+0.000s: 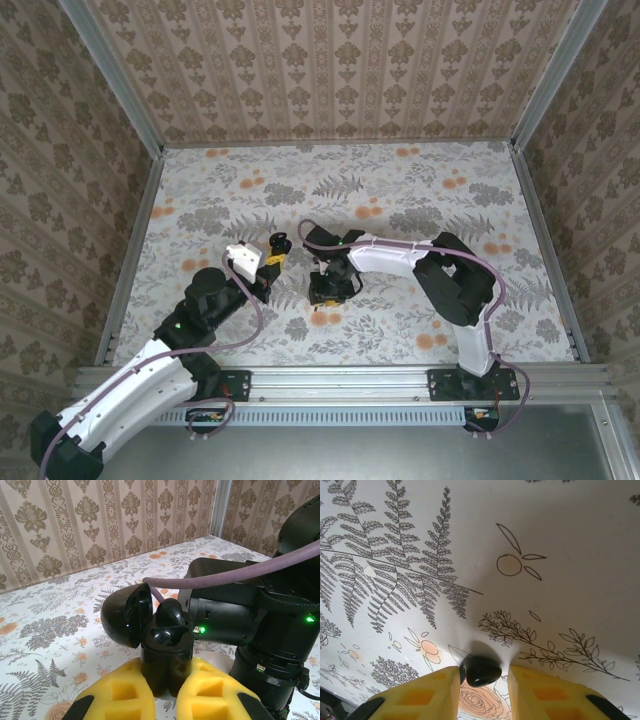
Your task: Insert wireless bluetooth earbuds into charging case
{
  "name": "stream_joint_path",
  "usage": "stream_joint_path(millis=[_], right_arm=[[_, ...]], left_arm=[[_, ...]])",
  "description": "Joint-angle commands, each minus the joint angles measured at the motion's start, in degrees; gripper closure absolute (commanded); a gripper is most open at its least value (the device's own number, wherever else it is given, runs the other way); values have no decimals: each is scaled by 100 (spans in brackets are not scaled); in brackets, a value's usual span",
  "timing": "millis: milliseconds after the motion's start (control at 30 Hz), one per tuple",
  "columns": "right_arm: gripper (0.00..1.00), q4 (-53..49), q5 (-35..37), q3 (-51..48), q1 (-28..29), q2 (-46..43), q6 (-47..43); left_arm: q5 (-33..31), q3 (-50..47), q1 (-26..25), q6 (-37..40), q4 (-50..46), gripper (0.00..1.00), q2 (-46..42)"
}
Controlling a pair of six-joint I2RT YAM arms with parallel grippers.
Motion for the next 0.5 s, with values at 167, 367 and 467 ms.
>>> stream_joint_path(millis=[167, 367, 467], right_arm=[[75, -168, 31, 341, 46, 273, -95], [80, -338, 201, 537, 40, 276, -276], [81, -461, 366, 659, 8, 208, -424]], left_arm=[[54, -34, 44, -6, 121, 100, -67], [72, -32, 55, -34, 103, 100, -94], [84, -34, 47, -48, 86, 100, -112]])
